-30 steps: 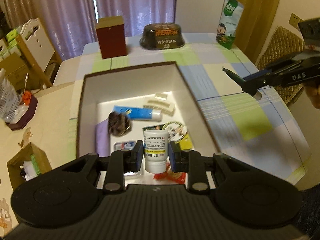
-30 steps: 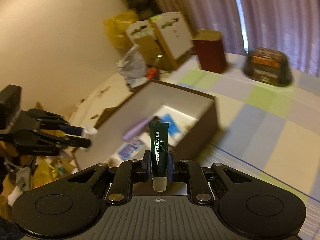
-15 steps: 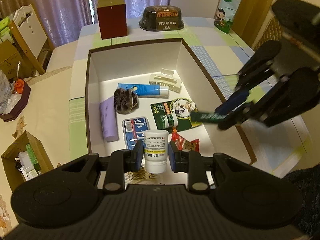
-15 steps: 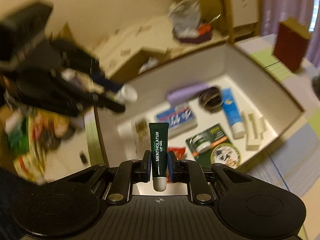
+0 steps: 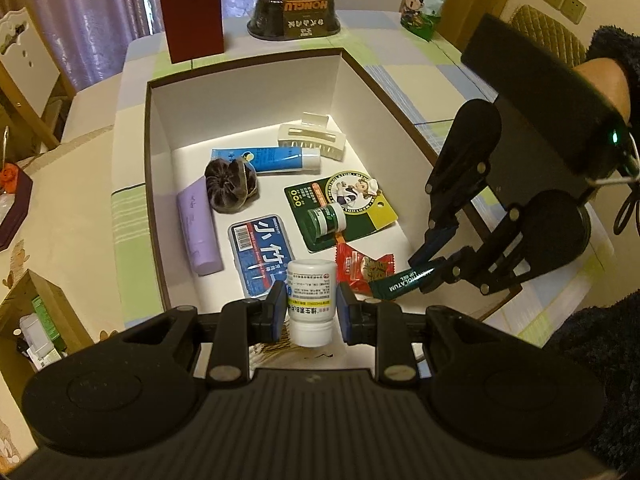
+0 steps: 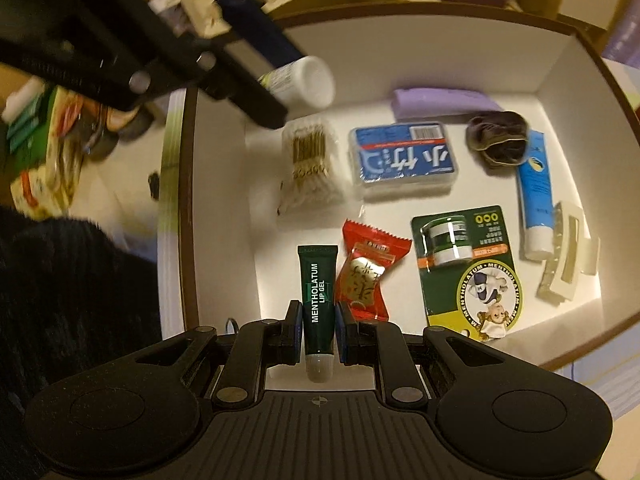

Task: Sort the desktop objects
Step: 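Lower the pill bottle and lip gel into the box and open both tools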

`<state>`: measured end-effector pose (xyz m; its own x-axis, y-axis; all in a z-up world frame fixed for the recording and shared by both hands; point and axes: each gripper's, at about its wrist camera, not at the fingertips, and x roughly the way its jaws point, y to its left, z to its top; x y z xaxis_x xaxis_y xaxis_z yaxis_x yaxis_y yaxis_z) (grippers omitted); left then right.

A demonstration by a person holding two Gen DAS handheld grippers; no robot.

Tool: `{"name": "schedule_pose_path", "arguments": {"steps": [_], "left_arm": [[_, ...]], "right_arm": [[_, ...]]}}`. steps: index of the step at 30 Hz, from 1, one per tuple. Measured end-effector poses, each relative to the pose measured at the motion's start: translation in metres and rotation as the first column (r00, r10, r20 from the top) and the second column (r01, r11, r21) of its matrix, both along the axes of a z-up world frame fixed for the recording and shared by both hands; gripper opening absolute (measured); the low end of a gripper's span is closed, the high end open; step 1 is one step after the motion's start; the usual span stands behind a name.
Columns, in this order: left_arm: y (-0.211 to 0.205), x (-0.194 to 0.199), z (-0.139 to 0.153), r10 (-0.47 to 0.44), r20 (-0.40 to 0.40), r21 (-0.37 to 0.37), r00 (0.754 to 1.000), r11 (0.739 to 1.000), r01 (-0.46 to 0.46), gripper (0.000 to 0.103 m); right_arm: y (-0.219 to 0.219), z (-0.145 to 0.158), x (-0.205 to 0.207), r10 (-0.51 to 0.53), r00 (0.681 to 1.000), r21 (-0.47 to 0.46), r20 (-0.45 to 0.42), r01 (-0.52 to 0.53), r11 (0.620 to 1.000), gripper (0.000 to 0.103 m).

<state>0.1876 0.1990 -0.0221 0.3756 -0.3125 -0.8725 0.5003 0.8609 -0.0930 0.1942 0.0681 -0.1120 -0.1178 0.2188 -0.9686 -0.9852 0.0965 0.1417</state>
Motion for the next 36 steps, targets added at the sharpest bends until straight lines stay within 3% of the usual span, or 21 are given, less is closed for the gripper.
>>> {"name": "schedule_pose_path", "arguments": {"steps": [10, 22, 23, 24, 25, 36], "left_arm": [[-0.005, 0.009, -0.011, -0.049, -0.039, -0.015, 0.998, 0.999, 0.048, 0.022], [-0.016, 0.015, -0.015, -0.109, -0.054, -0.009, 0.993, 0.994, 0.109, 0.022], [-0.019, 0.015, -0.016, -0.119, -0.057, -0.007, 0.991, 0.993, 0.118, 0.022], [-0.021, 0.016, -0.017, -0.127, -0.061, -0.006, 0.99, 0.992, 0.127, 0.022], [-0.023, 0.016, -0.017, -0.136, -0.064, -0.005, 0.989, 0.991, 0.136, 0.022], [-0.046, 0.02, -0.035, -0.195, -0.137, -0.011, 0.971, 0.981, 0.195, 0.022]], "right_arm": [[0.007, -0.013, -0.004, 0.075, 0.997, -0.055, -0.013, -0.076, 0.996, 0.016], [0.001, -0.006, 0.018, 0.006, 1.0, -0.038, 0.005, -0.005, 0.999, 0.017], [0.0, -0.003, 0.018, -0.001, 1.0, -0.035, 0.007, 0.002, 0.999, 0.027], [0.0, -0.001, 0.018, -0.007, 1.0, -0.028, 0.014, 0.008, 1.0, 0.063], [-0.001, 0.001, 0.018, -0.013, 1.0, -0.019, 0.024, 0.013, 1.0, 0.075], [-0.01, 0.009, 0.022, -0.035, 0.998, 0.027, 0.049, 0.034, 0.999, 0.077]]}}
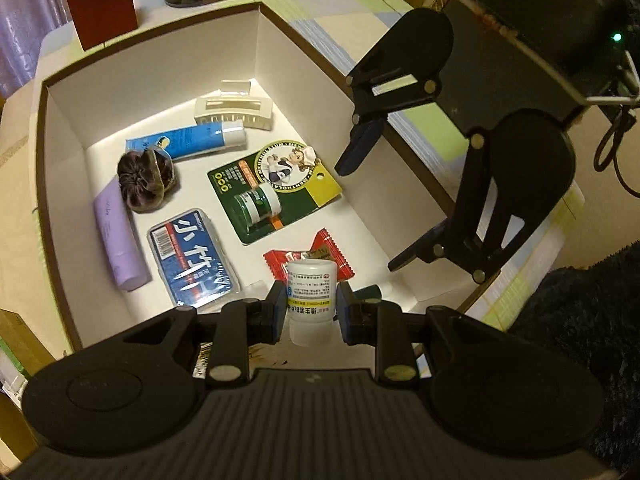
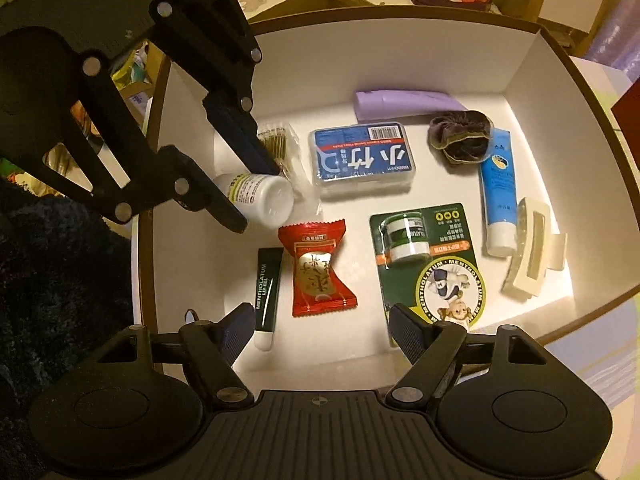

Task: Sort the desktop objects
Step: 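Lower the pill bottle and lip gel into the box and open both tools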

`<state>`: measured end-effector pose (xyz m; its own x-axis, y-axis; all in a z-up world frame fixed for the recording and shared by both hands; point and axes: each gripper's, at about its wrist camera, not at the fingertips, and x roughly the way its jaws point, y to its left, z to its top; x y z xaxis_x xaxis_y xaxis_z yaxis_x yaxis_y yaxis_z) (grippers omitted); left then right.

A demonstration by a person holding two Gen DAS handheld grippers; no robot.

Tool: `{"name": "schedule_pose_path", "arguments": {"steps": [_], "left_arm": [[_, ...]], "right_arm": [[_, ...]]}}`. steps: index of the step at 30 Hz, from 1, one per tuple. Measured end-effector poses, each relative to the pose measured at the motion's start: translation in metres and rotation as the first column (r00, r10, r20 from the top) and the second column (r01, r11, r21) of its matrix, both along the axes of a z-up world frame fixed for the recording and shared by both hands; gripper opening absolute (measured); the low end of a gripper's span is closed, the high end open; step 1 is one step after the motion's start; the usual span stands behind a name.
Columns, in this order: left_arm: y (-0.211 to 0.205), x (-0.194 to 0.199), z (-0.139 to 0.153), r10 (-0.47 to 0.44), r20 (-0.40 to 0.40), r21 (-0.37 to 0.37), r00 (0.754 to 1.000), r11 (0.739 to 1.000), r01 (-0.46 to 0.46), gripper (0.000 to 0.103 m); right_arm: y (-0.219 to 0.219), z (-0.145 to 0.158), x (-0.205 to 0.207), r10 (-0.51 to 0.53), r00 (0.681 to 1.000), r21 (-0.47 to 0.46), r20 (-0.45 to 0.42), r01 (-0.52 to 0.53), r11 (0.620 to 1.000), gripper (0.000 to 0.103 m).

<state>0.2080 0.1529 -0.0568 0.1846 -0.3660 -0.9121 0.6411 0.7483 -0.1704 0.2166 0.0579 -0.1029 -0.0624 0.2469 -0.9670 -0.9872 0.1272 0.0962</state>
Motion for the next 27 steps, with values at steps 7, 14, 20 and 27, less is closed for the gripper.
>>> {"name": "schedule_pose_path", "arguments": {"steps": [7, 14, 20, 27], "left_arm": [[-0.004, 0.002, -0.007, 0.014, -0.02, 0.007, 1.0, 1.0, -0.014, 0.043], [-0.003, 0.003, -0.008, 0.038, -0.018, 0.014, 0.999, 0.999, -0.037, 0.052], [-0.002, 0.002, -0.005, 0.052, -0.005, 0.017, 0.999, 0.999, -0.052, 0.052], [0.001, -0.001, 0.002, 0.07, 0.015, 0.024, 0.997, 0.997, -0.07, 0.052]], "right_arm": [[-0.004, -0.001, 0.002, -0.01, 1.0, 0.004, 0.002, 0.01, 1.0, 0.077], [-0.005, 0.001, 0.0, -0.019, 1.0, 0.012, 0.005, 0.019, 1.0, 0.077], [-0.006, 0.002, -0.002, -0.022, 1.0, 0.015, 0.014, 0.022, 1.0, 0.077], [-0.005, 0.004, -0.006, -0.022, 0.999, 0.021, 0.028, 0.021, 1.0, 0.077]]}}
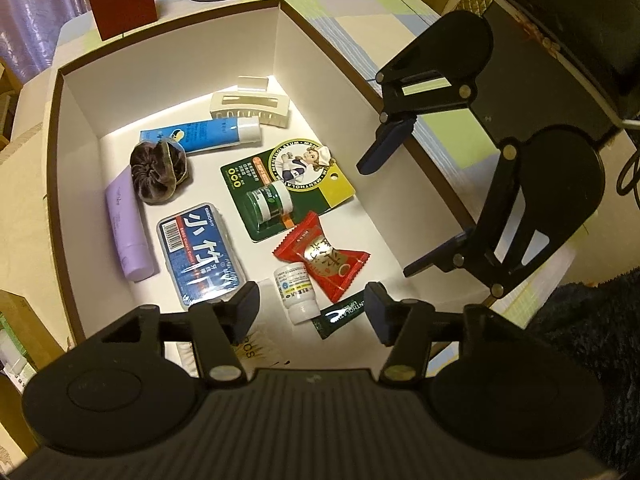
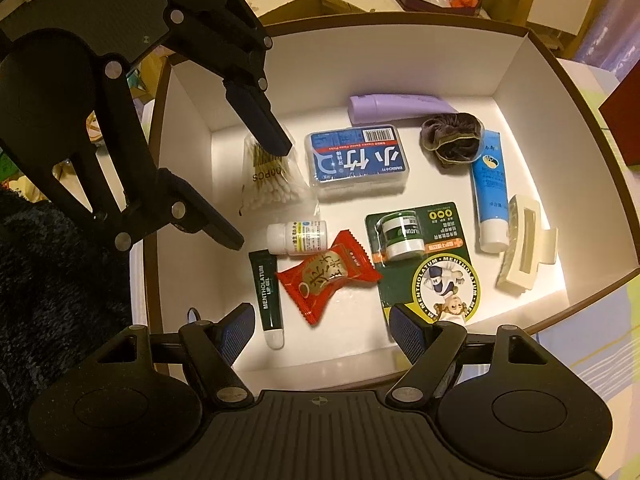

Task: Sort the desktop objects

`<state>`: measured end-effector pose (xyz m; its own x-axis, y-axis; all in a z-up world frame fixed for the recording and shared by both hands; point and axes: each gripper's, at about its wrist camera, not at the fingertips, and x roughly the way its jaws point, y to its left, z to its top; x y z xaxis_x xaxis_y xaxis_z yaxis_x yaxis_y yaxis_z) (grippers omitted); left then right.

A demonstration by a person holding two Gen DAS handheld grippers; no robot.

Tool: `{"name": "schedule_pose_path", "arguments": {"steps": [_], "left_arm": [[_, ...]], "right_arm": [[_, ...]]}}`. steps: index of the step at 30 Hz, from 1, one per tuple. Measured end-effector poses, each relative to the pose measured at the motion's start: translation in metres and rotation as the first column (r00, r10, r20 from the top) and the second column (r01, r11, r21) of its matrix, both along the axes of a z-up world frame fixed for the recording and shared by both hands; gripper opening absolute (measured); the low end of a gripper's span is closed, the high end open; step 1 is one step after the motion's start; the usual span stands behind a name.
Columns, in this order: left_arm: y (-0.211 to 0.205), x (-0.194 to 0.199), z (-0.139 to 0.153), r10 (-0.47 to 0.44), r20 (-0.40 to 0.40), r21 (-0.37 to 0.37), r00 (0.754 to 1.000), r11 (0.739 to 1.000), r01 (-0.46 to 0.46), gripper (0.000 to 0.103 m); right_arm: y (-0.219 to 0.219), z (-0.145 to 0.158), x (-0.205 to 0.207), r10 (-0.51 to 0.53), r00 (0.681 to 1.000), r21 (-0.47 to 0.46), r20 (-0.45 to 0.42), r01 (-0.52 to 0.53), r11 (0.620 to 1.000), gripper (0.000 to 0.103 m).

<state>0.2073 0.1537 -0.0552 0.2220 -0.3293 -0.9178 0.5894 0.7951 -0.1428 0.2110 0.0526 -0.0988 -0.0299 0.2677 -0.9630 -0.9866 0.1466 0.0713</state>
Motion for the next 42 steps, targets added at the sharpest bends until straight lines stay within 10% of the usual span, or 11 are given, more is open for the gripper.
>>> {"name": "schedule_pose_path", "arguments": {"steps": [29, 42], "left_arm": [[-0.02, -0.042, 0.054, 0.148, 0.16, 0.056, 0.976, 0.986, -0.159, 0.065], [-0.047, -0.1, 0.085, 0.418, 0.289, 0.054, 0.861, 0.891, -0.451, 0.083]], "right_arm": [[-0.039, 0.049, -0.022, -0.01, 0.995, 0.164, 0.1, -0.007, 0.986, 0.077], [-0.117, 0.077, -0.036, -0.22, 0.969, 0.352, 0.11, 0.169, 0.921, 0.077]]}}
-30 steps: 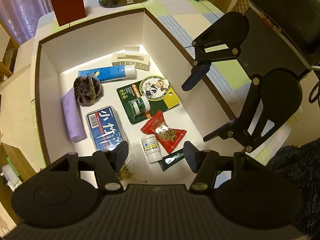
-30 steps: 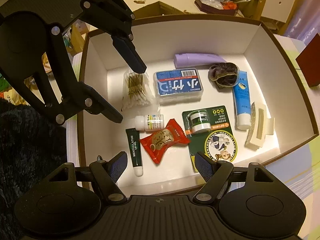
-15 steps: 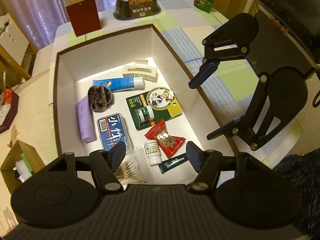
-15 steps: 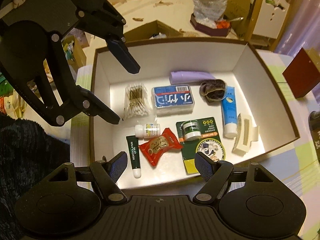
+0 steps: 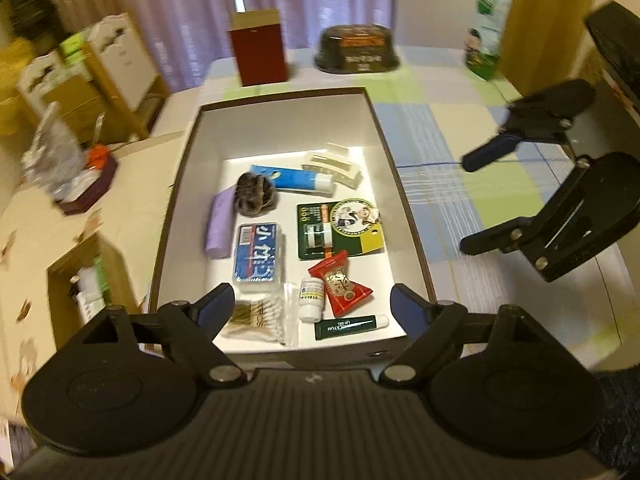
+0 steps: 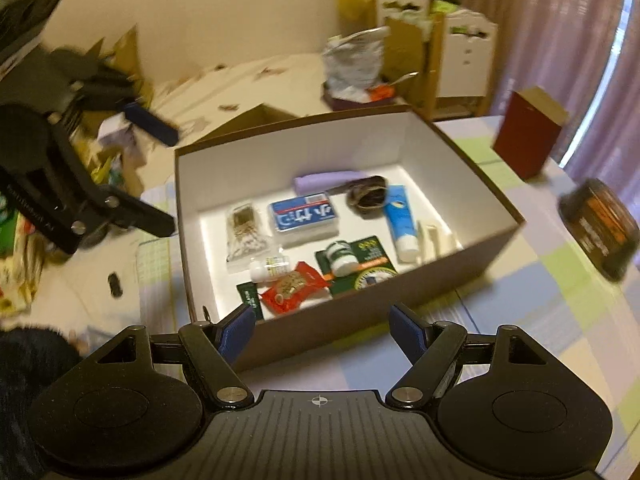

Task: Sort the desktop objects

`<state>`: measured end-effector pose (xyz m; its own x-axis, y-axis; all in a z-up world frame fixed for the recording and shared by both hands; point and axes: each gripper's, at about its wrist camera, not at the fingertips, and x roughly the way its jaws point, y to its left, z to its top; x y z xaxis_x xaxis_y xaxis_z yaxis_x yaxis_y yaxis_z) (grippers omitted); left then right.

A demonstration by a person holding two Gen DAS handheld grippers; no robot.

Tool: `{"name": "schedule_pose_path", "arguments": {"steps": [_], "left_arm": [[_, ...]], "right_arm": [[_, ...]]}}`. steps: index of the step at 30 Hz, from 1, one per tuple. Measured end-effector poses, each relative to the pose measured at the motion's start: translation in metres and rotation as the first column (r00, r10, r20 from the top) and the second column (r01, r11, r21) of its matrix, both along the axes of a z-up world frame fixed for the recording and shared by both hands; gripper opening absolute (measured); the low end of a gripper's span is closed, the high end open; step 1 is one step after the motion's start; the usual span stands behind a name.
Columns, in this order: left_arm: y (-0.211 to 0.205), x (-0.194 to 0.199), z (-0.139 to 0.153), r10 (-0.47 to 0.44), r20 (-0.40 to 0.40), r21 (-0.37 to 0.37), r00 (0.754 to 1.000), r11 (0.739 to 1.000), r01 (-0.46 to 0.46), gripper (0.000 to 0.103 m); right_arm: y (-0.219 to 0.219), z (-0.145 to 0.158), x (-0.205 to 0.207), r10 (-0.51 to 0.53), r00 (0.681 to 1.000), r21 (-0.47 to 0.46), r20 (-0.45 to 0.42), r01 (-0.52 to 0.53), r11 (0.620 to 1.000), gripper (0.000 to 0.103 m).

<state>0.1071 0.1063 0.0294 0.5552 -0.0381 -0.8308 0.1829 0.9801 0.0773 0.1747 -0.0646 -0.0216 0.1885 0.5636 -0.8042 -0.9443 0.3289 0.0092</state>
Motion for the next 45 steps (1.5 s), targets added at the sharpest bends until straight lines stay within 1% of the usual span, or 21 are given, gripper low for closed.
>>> {"name": "schedule_pose_path", "arguments": {"steps": [4, 11, 19, 22, 27, 34, 39, 45], "left_arm": [[-0.013, -0.015, 0.003, 0.08, 0.012, -0.013, 0.997, 0.997, -0.079, 0.085], [-0.039, -0.037, 0.001, 0.187, 0.025, -0.019, 0.982, 0.982, -0.186, 0.088], [-0.063, -0.055, -0.008, 0.278, 0.024, -0.002, 0.96, 0.961, -0.278, 0.089], [-0.07, -0.061, -0.009, 0.308, 0.028, -0.01, 0.951, 0.951, -0.308, 0.089], [-0.08, -0.07, -0.011, 0.344, 0.032, -0.015, 0.938, 0.939, -0.344, 0.089], [-0.094, -0.076, -0.02, 0.391, 0.035, 0.033, 0.92, 0.92, -0.392, 0.089], [-0.099, -0.077, -0.028, 0.429, 0.021, 0.027, 0.903, 0.903, -0.429, 0.089], [-0.104, -0.078, -0.026, 0.448, 0.038, 0.03, 0.893, 0.893, -0.45, 0.089]], "right_arm": [[-0.022, 0.005, -0.002, -0.046, 0.999, 0.046, -0.021, 0.047, 0.998, 0.077], [-0.046, 0.012, -0.014, -0.028, 1.0, 0.074, -0.008, 0.028, 0.997, 0.077], [-0.064, 0.006, -0.028, -0.011, 1.0, 0.082, -0.008, 0.012, 0.997, 0.077], [-0.069, 0.004, -0.031, -0.009, 1.0, 0.086, -0.015, 0.011, 0.996, 0.077], [-0.078, 0.004, -0.035, -0.007, 1.0, 0.093, -0.019, 0.009, 0.996, 0.077], [-0.087, 0.004, -0.036, -0.026, 0.999, 0.087, -0.019, 0.028, 0.996, 0.077], [-0.089, 0.0, -0.036, -0.041, 0.999, 0.072, -0.022, 0.043, 0.997, 0.077], [-0.09, -0.001, -0.032, -0.057, 0.998, 0.062, -0.031, 0.059, 0.996, 0.077]]}}
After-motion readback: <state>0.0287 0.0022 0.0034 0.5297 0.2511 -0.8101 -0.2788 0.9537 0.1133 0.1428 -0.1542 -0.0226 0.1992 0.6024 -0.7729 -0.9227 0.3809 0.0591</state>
